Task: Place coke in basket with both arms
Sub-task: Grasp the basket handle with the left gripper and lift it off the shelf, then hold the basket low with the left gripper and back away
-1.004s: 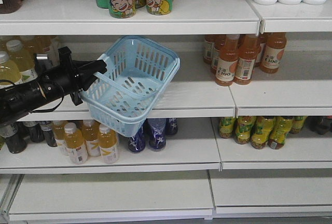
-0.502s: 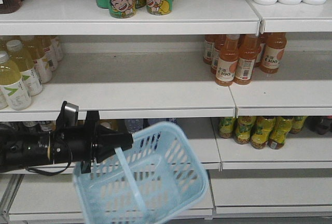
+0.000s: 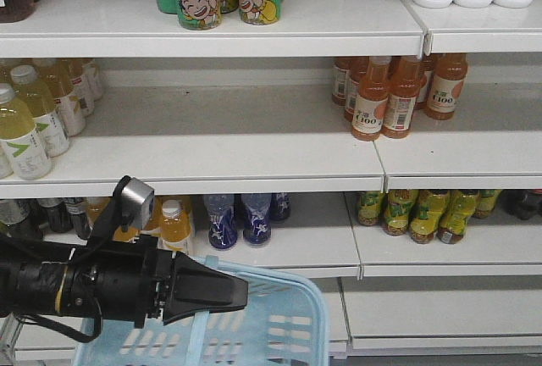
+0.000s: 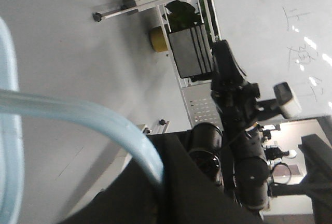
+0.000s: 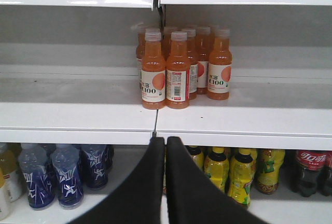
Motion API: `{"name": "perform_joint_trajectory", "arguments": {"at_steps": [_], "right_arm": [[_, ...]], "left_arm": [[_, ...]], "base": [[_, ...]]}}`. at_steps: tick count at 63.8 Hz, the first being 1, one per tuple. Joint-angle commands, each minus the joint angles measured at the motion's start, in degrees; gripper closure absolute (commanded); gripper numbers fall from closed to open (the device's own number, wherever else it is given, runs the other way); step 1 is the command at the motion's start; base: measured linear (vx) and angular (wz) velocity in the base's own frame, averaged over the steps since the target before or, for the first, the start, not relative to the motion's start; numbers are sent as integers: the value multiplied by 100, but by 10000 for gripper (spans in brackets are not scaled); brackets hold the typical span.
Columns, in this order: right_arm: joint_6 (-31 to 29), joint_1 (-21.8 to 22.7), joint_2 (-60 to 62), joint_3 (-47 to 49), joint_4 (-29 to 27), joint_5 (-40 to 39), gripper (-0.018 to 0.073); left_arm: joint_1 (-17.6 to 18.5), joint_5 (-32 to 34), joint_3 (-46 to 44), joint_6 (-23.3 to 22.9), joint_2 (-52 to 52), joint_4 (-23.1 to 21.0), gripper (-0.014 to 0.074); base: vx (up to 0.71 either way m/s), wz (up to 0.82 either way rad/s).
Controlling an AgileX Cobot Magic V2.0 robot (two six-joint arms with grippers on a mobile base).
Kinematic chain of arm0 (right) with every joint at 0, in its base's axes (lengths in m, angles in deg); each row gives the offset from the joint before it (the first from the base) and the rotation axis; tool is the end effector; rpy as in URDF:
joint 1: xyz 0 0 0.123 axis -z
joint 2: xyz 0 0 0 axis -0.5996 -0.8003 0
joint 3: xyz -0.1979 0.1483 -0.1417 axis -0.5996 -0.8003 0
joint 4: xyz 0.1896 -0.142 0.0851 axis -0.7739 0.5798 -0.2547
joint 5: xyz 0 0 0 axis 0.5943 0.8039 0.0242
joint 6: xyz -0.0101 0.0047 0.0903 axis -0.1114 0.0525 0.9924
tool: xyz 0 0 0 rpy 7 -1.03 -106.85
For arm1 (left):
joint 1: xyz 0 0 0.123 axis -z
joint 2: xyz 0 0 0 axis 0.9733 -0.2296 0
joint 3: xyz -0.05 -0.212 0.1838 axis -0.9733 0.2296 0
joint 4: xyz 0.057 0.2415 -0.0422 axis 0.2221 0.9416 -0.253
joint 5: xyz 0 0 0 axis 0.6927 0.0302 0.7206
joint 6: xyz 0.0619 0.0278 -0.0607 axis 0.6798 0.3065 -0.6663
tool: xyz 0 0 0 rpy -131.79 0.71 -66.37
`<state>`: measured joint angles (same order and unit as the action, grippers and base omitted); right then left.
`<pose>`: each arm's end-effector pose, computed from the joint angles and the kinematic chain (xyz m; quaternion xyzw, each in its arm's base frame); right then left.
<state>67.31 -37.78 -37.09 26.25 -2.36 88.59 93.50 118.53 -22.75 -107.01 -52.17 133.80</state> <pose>0.0568 0.0016 0.1941 -0.0031 0.7223 0.0135 0.6914 0.2040 -0.1481 0.2278 0.0873 0.7805 -0.6095 0.1086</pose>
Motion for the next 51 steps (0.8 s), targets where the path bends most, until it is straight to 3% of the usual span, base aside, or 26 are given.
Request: {"name": "perform_joint_trajectory", "arguments": {"at_steps": [1,7,25,42,51], "right_arm": [[-22,26,105,-84,16,-438,564],[-22,26,105,-84,16,-438,564],[-22,26,105,-84,16,-438,564],[-22,26,105,-84,16,-438,564],[-22,26,105,-84,16,-438,564]], "left_arm": [[193,1296,-87,-26,535,-600,604],[312,1296,-87,57,788,-939,604],[372,1187,-87,1234,1226,-1915,604],[372,1140,-87,1048,1238,-1905,604],[372,1146,-87,371,1238,-2005,604]], "base": [[0,0],[0,0],[0,0],[0,0],[0,0]]}}
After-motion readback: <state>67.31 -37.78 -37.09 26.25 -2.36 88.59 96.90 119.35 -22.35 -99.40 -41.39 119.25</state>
